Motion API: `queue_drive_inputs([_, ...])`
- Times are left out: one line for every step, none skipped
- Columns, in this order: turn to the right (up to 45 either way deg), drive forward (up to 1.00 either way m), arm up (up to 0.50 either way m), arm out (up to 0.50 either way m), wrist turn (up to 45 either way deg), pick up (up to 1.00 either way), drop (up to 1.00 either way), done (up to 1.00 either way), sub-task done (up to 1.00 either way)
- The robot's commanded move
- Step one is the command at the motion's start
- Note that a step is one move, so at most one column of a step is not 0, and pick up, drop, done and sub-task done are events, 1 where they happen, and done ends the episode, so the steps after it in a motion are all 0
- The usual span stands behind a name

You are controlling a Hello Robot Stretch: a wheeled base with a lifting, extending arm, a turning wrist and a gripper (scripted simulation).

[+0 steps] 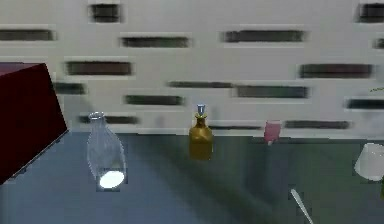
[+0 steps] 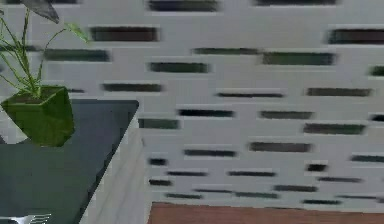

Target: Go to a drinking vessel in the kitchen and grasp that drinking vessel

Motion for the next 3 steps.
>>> queue_drive_inputs([-39.0,0.0,0.0,0.0,0.0,0.0,0.0,0.0,0.0])
queue_drive_inputs([0.0,0.0,0.5,0.0,0.0,0.0,0.0,0.0,0.0])
queue_drive_inputs([0.0,0.0,0.38,0.0,0.0,0.0,0.0,0.0,0.0])
